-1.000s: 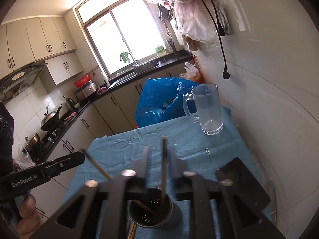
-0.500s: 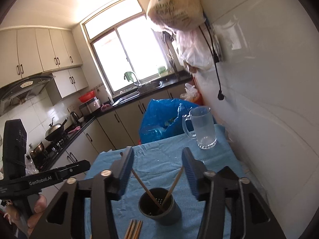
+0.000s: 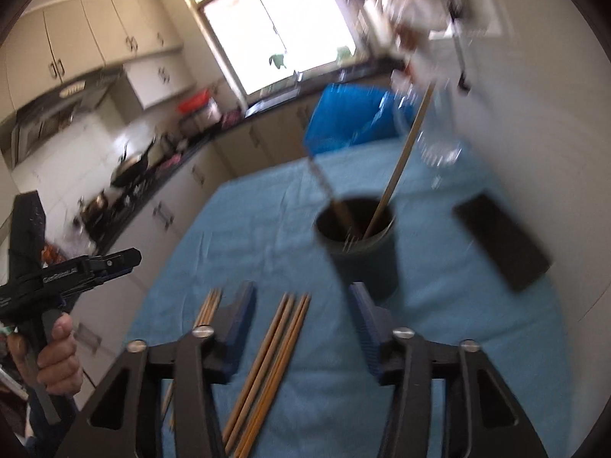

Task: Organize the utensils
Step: 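Lower the chopstick into the holder and open the left tool, then move the left tool back and grasp another wooden chopstick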

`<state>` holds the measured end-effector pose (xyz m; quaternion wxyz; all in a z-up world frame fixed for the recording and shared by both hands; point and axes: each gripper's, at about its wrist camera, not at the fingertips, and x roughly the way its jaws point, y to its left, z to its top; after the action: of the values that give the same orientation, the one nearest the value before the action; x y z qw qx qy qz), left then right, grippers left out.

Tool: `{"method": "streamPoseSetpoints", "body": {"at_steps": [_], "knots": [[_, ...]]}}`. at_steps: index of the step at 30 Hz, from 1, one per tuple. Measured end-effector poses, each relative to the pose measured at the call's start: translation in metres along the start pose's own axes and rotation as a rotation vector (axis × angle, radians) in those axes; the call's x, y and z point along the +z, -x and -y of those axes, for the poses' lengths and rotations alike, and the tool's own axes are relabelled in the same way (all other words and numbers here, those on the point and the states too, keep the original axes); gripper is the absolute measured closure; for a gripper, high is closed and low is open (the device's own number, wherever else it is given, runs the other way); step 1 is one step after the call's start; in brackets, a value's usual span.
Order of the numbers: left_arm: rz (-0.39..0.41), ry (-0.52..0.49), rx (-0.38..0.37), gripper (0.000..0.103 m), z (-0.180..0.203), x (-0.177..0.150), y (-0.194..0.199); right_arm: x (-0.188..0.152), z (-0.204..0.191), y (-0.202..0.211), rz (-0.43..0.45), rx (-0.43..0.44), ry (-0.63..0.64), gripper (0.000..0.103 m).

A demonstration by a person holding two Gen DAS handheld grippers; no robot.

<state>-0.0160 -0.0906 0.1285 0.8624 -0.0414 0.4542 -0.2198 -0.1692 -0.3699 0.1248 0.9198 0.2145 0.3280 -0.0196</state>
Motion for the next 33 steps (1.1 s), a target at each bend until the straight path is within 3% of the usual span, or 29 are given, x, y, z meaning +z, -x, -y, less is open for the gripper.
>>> {"method": "streamPoseSetpoints", "body": {"at_steps": [2, 7, 17, 23, 28, 30, 33], "knots": [[-0.057, 0.059, 0.041, 0.059, -0.030, -0.010, -0.018, -0.007, -0.002, -0.013, -0.039, 0.017, -0.001, 0.058], [-0.156, 0.140, 0.048, 0.060, -0.068, -0.022, -0.055, -0.021, -0.012, -0.036, -0.109, 0.007, 0.006, 0.058], [-0.242, 0.087, 0.042, 0.078, -0.053, -0.022, -0.104, -0.024, -0.008, -0.038, -0.128, -0.037, -0.015, 0.058], [-0.231, 0.029, 0.098, 0.081, -0.041, -0.024, -0.110, -0.025, -0.005, -0.040, -0.139, -0.041, -0.026, 0.058], [-0.220, 0.043, 0.108, 0.084, -0.051, -0.024, -0.106, -0.026, -0.007, -0.041, -0.144, -0.041, -0.021, 0.058], [-0.210, 0.041, 0.175, 0.090, -0.056, -0.024, -0.105, -0.026, -0.008, -0.042, -0.145, -0.045, -0.021, 0.058], [-0.195, 0.047, 0.174, 0.090, -0.058, -0.022, -0.106, -0.026, -0.007, -0.047, -0.156, -0.051, -0.023, 0.058]]}}
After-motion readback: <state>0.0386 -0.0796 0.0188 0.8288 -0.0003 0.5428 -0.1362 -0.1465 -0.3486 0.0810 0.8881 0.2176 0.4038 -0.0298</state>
